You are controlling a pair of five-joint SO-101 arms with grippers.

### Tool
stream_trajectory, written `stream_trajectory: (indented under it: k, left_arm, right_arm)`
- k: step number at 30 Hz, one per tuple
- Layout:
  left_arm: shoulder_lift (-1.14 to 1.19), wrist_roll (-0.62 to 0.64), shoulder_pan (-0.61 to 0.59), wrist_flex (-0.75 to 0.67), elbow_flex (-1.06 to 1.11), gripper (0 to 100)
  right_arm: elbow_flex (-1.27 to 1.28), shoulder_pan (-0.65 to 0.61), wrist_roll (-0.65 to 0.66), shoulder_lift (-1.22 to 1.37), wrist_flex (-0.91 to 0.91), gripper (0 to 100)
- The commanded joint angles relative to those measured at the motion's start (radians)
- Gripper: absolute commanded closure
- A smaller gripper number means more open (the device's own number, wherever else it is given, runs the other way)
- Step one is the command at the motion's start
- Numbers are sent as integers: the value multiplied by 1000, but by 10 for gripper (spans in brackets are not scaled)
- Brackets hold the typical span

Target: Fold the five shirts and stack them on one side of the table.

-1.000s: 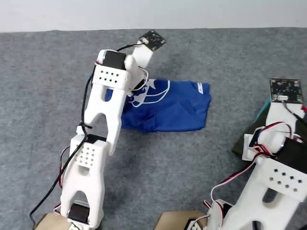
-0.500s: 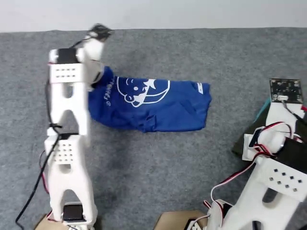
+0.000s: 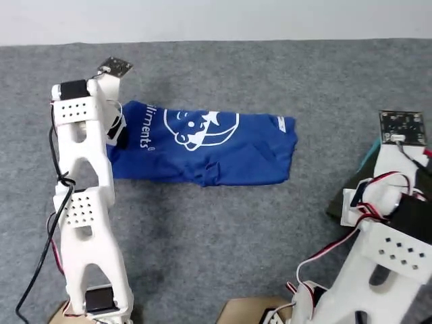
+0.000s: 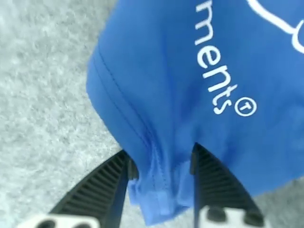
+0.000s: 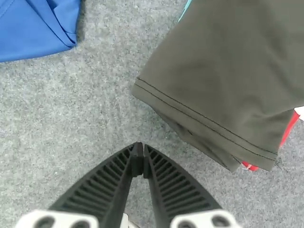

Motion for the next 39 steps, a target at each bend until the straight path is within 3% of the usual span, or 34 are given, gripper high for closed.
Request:
stream_trajectory:
  k: [1, 13, 21, 27, 36, 39]
  left_arm:
    - [-41, 9, 25, 20, -70, 810]
    - [48, 11, -25, -11, -125, 804]
    - [157, 8, -77, -137, -125, 804]
    - [199, -49, -69, -101, -127, 803]
    - [215, -210, -34, 23, -124, 1000]
    - [167, -187, -17, 25, -120, 996]
  right_arm:
    - [-8, -10, 11, -15, 31, 988]
    - [-11, -10, 12, -15, 30, 987]
    - [-11, -10, 12, -15, 30, 987]
    - [-11, -10, 12, -15, 30, 987]
    - [-11, -10, 12, -15, 30, 988]
    - [-11, -10, 12, -15, 31, 988]
